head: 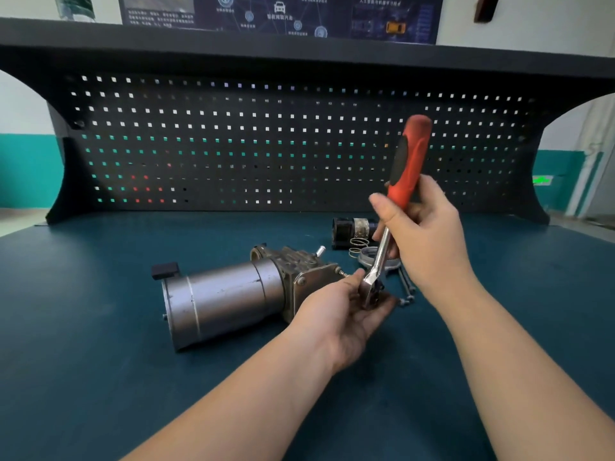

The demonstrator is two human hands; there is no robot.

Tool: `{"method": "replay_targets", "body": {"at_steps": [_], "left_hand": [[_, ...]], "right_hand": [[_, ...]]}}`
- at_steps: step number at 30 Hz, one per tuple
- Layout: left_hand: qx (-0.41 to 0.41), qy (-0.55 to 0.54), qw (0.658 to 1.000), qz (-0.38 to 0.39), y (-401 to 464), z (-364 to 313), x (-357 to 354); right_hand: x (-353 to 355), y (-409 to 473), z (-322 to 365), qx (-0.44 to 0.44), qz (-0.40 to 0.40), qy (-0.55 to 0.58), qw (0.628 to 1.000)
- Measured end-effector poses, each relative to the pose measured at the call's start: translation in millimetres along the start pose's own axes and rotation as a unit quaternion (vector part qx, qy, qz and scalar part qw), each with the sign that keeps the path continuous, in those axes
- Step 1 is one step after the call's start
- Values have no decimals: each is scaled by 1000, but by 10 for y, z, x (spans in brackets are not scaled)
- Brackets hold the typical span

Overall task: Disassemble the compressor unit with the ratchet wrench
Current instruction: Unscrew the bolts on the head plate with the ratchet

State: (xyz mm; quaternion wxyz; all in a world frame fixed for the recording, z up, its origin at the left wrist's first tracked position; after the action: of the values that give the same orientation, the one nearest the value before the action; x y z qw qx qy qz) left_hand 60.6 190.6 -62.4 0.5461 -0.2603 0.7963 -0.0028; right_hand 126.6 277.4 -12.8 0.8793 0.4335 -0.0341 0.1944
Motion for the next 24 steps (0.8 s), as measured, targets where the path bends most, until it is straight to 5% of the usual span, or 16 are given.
{"method": "replay_targets", "body": {"at_steps": [4,7,9,13,15,18,21,24], "left_hand": [[7,23,1000,4,8,-4,0],[9,20,1000,2,15,1,5],[5,18,1000,1,22,16,0],[-7,32,999,-2,36,19,8],[2,33,999,-1,38,7,13],[16,21,1000,4,33,-4,25],[12,22,1000,8,43,-9,31],[9,23,1000,0,55,-9,25]], "right_hand": [[-39,-10,-269,-188,-97,-17,977],[-102,-83,-492,-482,-106,107,863],[-87,-83,-450,-532,-84,110,835],[-76,-22,-198,-165,-87,-9,982],[-96,-50,-45,-3,-33,-23,999],[-141,-112,3,67,-32,-50,996],[-142,-89,-163,-104,-144,-54,983],[-128,-68,-433,-455,-128,35,881]]}}
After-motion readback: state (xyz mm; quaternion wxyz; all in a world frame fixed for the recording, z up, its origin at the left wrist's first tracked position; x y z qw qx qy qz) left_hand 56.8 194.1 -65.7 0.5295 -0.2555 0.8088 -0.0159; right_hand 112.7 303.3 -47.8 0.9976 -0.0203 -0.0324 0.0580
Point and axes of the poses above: each hand's wrist, its own y-axis towards the middle knuckle, its own x-axis out of the back of the hand, z = x × y, the point moved 1 cm from there along y, towards the middle knuckle, and after that the axes turned 14 degrees about -y, right-handed, at the moved point
